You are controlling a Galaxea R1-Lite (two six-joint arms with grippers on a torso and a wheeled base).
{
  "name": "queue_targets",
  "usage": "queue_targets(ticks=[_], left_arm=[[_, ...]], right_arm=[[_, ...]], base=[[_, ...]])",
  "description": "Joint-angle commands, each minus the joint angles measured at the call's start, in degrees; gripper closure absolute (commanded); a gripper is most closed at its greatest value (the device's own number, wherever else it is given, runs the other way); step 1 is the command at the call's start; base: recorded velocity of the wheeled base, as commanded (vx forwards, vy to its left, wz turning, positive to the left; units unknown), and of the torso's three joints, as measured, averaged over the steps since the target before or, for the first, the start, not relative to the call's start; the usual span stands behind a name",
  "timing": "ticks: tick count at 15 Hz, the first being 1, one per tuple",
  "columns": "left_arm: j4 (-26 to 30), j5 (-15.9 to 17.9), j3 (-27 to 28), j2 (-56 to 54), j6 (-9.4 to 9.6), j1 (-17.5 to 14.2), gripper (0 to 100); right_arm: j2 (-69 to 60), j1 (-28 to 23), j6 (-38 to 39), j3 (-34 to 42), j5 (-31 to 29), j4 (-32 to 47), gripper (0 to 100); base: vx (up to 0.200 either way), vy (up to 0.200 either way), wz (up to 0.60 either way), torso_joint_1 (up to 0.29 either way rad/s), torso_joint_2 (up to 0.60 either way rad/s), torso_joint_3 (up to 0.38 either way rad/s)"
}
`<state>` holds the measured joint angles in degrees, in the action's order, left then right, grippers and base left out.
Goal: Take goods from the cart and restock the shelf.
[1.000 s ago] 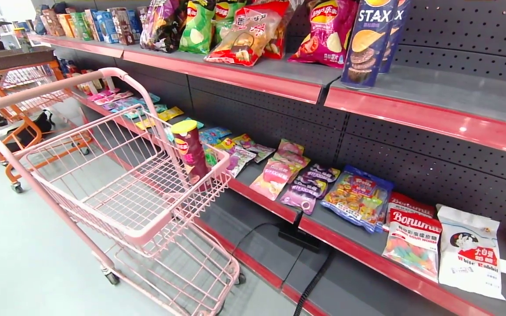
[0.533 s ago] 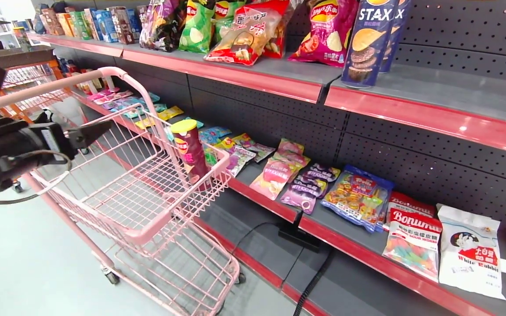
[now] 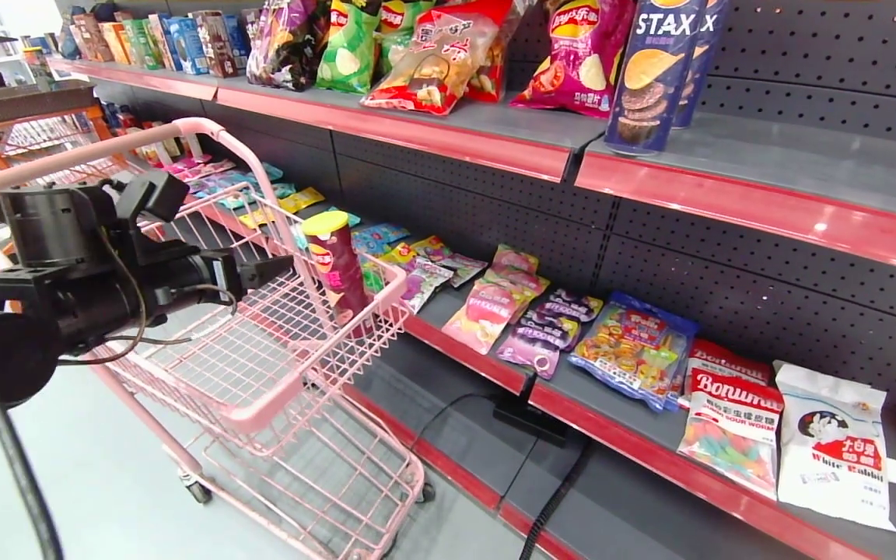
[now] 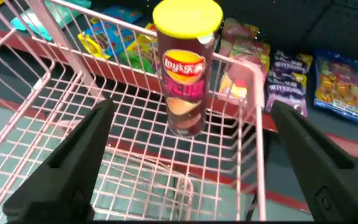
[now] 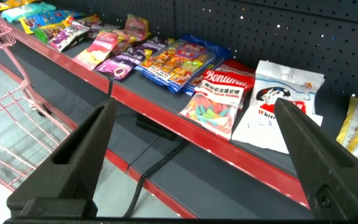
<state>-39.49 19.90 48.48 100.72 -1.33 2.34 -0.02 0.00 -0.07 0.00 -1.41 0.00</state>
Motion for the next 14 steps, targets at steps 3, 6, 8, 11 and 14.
queue_targets(ticks=[3,6,8,11,14], left_arm=[[-0.1,0.0,7.9,9.9,0.8,-1.0,0],[-1.0,0.5,10.8,14.7,3.53,-0.1,0],[-1.6,0.6,14.1,17.8,3.61,1.1,0],[-1.4,0.6,18.8,21.4,3.53,2.7,0],[-1.2,0.6,21.5,23.7,3.53,4.6,0]], right_arm=[[0.0,0.0,0.0,0.0,0.0,0.0,0],[0.0,0.0,0.0,0.0,0.1,0.0,0],[0.0,0.0,-0.1,0.0,0.1,0.0,0],[0.0,0.0,-0.1,0.0,0.1,0.0,0],[0.0,0.0,-0.1,0.0,0.1,0.0,0]], base=[[0.0,0.0,0.0,0.0,0.0,0.0],[0.0,0.0,0.0,0.0,0.0,0.0],[0.0,0.0,0.0,0.0,0.0,0.0],[0.0,0.0,0.0,0.0,0.0,0.0],[0.0,0.0,0.0,0.0,0.0,0.0]])
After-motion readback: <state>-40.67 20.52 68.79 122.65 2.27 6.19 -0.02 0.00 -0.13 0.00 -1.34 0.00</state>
